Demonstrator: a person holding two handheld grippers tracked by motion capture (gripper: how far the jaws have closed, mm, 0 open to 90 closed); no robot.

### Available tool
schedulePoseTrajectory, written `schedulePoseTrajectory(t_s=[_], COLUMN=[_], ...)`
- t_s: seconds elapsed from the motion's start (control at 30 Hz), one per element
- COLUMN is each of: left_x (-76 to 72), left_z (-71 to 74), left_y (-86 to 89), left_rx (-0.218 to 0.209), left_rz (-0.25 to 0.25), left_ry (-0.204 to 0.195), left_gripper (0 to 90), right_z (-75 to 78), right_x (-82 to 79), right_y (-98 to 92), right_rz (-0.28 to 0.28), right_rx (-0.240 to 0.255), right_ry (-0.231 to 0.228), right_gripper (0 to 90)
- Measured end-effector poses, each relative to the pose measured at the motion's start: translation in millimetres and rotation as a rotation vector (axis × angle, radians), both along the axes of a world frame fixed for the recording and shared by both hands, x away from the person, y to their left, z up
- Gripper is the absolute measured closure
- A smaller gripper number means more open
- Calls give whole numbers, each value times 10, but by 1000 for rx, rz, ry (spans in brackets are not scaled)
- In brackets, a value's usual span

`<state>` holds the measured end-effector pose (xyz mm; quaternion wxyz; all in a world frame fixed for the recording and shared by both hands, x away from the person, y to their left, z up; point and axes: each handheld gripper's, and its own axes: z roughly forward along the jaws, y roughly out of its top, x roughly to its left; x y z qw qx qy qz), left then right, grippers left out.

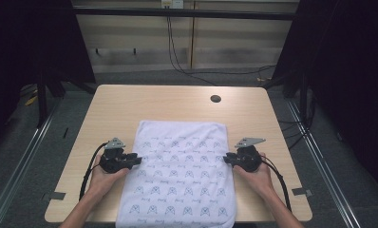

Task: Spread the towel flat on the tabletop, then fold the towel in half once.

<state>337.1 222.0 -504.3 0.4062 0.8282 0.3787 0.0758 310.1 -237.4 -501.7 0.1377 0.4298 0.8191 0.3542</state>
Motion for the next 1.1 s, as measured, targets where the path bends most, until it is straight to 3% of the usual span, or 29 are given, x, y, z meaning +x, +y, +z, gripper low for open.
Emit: schedulePoseTrajectory(t_s=[0.1, 0.23, 0.27, 0.33, 0.4, 0.47, 0.57, 0.63, 0.7, 0.73, 0.87, 1.03, 1.1], left_x=[-60, -134, -111, -38, 78, 179, 260, 290, 307, 308, 252, 180, 144], left_z=[18, 28, 37, 54, 70, 67, 77, 80, 45, 6, 0, 2, 1], left_y=[43, 118, 135, 158, 154, 148, 109, 97, 43, 13, 14, 96, 106], left_rx=[11, 13, 12, -30, -39, -66, -43, -63, -25, -2, 33, 14, 12], left_rz=[4, -9, 12, 34, 63, 54, 31, 49, 57, 32, 5, -7, -5], left_ry=[11, 11, 2, 11, 20, 27, 35, 24, 14, 24, -14, 22, 20], left_gripper=[668, 648, 647, 651, 708, 738, 756, 733, 730, 746, 818, 878, 883], right_z=[-15, 5, 12, 31, 52, 73, 94, 104, 108, 105, 81, 19, -21], right_x=[87, 83, 86, 97, 115, 139, 203, 246, 304, 335, 411, 435, 439], right_y=[17, 30, 23, 5, -16, -24, -4, 27, 69, 95, 199, 271, 301], right_rz=[-5, 18, 19, 23, 18, 25, 27, 22, 40, 42, 54, 72, 68], right_rx=[29, 51, 58, 64, 82, 96, 112, 107, 110, 103, 89, 53, 15], right_ry=[1, 13, 11, 1, -2, -10, -16, -31, -26, -25, -31, -12, -2], right_gripper=[675, 633, 647, 652, 664, 658, 607, 587, 564, 548, 527, 539, 576])
